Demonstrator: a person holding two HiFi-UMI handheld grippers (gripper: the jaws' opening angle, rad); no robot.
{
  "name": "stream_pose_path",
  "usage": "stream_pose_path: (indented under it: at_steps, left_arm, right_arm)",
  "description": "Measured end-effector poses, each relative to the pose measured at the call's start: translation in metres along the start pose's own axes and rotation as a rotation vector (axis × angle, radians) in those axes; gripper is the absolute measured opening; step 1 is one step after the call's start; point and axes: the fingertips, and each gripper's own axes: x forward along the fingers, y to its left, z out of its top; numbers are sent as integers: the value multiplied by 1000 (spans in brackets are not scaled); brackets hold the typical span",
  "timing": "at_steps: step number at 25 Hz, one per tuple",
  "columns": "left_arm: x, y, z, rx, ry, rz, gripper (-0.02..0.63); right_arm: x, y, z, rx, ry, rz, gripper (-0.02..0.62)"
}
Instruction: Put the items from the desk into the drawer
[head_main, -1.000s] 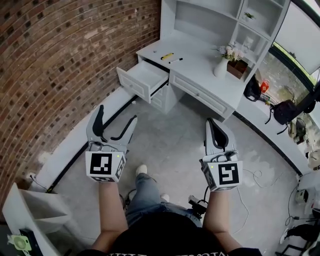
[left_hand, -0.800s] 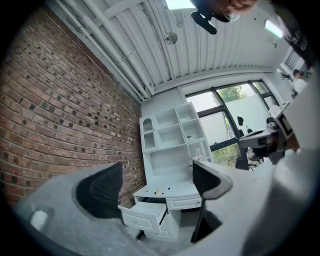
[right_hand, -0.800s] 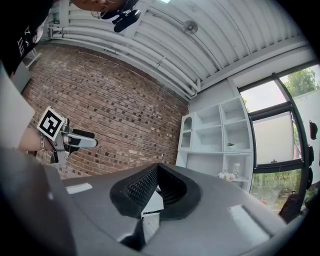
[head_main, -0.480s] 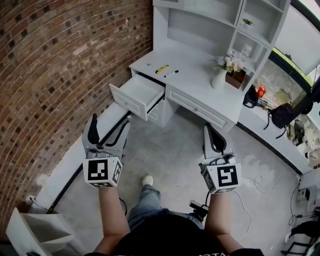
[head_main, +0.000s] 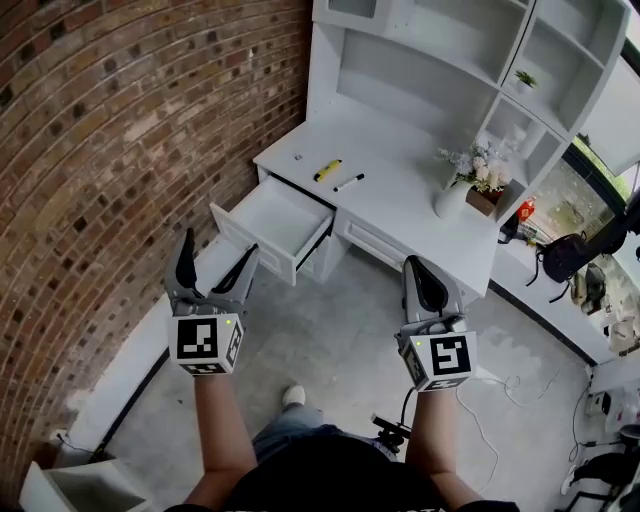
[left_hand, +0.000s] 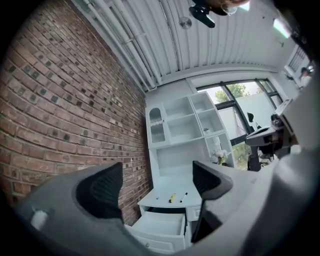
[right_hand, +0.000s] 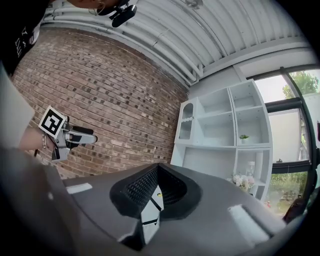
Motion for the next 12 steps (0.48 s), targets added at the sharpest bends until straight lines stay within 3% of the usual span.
stream_pose_path:
  at_steps: [5, 12]
  left_arm:
    - [50, 26, -12, 8, 18, -16, 442]
    - [80, 33, -23, -6, 27, -47, 440]
  right_arm:
    - [49, -6, -6, -2, 23, -39, 6]
    - [78, -18, -22, 23, 61, -62, 6]
